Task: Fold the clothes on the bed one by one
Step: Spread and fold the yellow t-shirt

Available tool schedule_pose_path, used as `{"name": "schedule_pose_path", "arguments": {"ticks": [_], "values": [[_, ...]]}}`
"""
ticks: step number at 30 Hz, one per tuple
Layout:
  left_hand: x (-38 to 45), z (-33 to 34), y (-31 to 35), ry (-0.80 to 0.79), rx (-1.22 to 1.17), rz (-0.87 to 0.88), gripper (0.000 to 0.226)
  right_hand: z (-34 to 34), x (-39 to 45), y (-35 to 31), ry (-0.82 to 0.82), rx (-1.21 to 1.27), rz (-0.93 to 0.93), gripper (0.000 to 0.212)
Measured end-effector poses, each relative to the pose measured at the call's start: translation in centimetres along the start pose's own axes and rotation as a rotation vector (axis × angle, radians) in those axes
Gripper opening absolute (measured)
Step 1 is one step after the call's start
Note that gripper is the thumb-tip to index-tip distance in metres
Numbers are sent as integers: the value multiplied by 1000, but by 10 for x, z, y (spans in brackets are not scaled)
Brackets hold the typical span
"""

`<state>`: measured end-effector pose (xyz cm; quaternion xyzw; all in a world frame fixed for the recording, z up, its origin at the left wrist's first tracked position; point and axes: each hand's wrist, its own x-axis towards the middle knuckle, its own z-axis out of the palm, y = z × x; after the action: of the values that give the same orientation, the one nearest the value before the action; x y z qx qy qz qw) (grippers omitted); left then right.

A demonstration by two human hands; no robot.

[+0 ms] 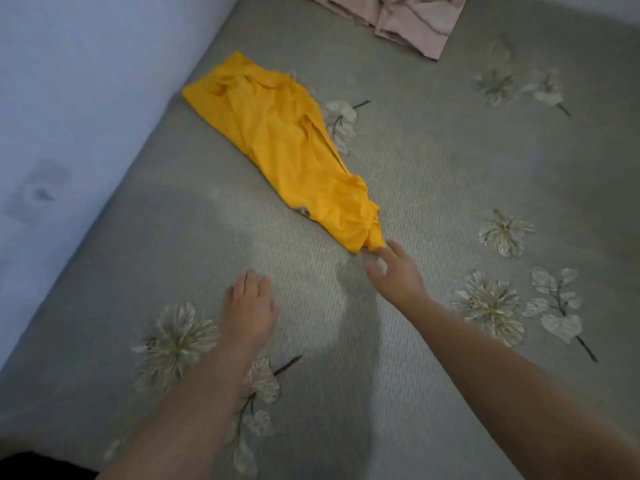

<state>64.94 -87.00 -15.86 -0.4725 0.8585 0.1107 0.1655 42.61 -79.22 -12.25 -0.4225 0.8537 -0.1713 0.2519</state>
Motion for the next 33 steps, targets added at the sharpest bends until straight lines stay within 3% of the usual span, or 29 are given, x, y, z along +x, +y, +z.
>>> {"name": "schedule_pose_path", "arguments": {"ticks": [3, 6, 10, 13, 15, 19, 25, 28, 31, 33], "values": [[34, 41, 4, -51, -98, 22, 55, 35, 45, -2, 31, 31, 132, 45], [43, 61, 13, 79, -174, 32, 63, 60, 75, 0, 77, 3, 227, 44], [49, 64, 11, 132, -189, 67, 62, 81, 75, 5, 164, -105, 59, 33], [49, 65, 10, 115, -210, 101, 62, 83, 50, 8, 147, 35, 16, 28], [46, 63, 8, 52, -237, 114, 70, 78, 26, 13, 34, 100, -57, 23], [33, 51, 13, 74, -271, 124, 64, 64, -36, 43, -433, -20, -189, 24], [-11, 35, 74, 322, 24, 566, 36, 27, -143, 116, -797, -264, 59, 32], [-38, 34, 131, 244, 68, 602, 36, -2, -198, 173, -886, -378, 281, 20], [-64, 48, 184, 56, 33, 547, 42, -26, -256, 240, -991, -603, 403, 27], [-74, 62, 225, 19, 18, 628, 45, -45, -287, 283, -862, -680, 419, 20]]}}
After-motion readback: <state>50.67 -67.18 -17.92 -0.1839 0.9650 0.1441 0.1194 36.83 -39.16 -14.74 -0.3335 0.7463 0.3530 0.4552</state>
